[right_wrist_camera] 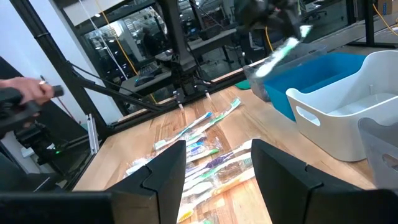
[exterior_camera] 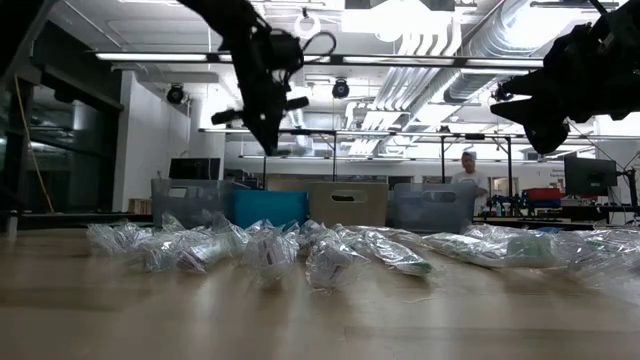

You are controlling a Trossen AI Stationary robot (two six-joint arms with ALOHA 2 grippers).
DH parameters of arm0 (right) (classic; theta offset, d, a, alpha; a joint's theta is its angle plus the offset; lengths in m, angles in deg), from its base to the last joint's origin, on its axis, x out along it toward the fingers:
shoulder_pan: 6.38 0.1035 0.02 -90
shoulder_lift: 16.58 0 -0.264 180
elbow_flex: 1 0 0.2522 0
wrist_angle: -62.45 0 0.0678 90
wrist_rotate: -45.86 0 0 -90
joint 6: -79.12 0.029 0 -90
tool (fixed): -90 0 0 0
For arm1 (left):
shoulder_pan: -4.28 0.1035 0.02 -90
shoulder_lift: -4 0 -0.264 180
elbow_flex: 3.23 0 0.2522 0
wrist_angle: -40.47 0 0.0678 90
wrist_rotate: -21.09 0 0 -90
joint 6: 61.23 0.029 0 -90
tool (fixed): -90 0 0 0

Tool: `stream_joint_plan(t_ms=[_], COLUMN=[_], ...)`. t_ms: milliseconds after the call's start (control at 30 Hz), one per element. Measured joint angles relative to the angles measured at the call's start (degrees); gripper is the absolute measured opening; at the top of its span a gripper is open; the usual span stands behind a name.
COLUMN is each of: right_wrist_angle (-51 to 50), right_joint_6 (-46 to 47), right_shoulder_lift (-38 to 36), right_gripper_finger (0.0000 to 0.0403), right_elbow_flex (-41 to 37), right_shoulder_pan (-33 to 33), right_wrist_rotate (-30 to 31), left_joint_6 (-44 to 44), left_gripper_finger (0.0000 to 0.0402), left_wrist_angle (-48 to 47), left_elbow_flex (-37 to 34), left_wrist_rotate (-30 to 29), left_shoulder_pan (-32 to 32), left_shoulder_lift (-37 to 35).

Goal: Pick & Place Toothbrushes
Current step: Put the green toothbrush into the blue bin

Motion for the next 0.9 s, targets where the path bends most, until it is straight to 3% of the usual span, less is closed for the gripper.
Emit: stream_joint_plan(t_ms=[400,900], right_wrist_angle=[0.00,0.00], right_joint_6=[0.00,0.00], right_shoulder_lift=[-0.01,0.00], right_gripper_finger=[0.0176,0.0176], right_elbow_flex=[0.00,0.00], right_shoulder_pan=[-0.02,-0.02], right_wrist_rotate=[0.02,0.02], left_joint_6=[6.74,7.39], left_gripper_finger=[0.0010,0.0010], left_wrist_angle=[5.79,6.57], left_elbow_flex=[0.02,0.00], left_wrist_rotate=[-3.57,-1.18], left_shoulder_pan=[4.43,4.43], left_shoulder_lift=[5.07,5.39])
